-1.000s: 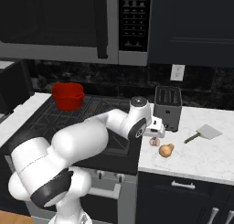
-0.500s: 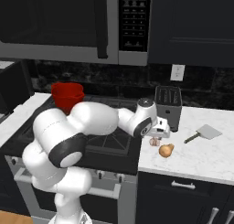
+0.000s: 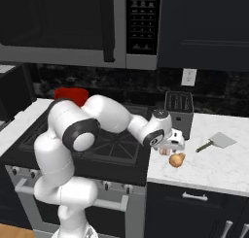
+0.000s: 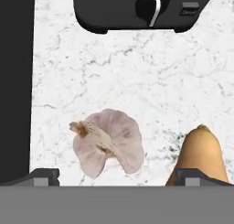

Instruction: Put the squash and garlic in the pot. Retrieve the spatula and lightly stir the vegetables in the pot.

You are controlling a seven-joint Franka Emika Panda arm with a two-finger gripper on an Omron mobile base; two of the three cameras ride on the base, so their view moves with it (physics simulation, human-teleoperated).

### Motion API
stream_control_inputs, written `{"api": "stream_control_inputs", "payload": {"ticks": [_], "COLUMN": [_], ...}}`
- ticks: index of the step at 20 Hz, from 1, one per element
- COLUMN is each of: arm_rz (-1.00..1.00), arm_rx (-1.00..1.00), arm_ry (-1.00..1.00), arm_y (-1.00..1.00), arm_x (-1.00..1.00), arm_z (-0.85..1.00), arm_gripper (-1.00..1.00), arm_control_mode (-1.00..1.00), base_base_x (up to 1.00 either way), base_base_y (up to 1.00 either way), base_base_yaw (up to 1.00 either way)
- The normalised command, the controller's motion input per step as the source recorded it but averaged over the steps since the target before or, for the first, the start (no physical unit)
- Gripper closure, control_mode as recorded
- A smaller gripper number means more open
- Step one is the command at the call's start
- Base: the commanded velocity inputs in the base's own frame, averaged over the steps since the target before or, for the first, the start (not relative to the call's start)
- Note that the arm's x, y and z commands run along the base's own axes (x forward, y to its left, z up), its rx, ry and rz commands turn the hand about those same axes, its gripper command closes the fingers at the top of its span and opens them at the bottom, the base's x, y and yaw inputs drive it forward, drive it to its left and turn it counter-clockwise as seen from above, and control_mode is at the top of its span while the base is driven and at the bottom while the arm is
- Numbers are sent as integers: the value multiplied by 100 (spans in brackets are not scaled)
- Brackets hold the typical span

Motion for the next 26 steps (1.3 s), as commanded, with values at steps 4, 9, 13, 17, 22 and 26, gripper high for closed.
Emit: {"api": "stream_control_inputs", "payload": {"ticks": [4, 9, 13, 17, 22, 26], "arm_rz": [0, 1, 3, 4, 1, 3], "arm_rx": [0, 0, 0, 0, 0, 2], "arm_ry": [0, 0, 0, 1, 0, -17], "arm_y": [-4, 0, 0, 0, 4, 19], "arm_x": [11, 16, 25, 10, -11, -52], "arm_z": [-27, -13, -9, -13, -8, 41], "arm_gripper": [-100, -100, -100, -100, 100, 100], "arm_control_mode": [-100, -100, -100, -100, -100, -100], "base_base_x": [0, 0, 0, 0, 0, 0], "base_base_y": [0, 0, 0, 0, 0, 0], "base_base_yaw": [0, 0, 0, 0, 0, 0]}}
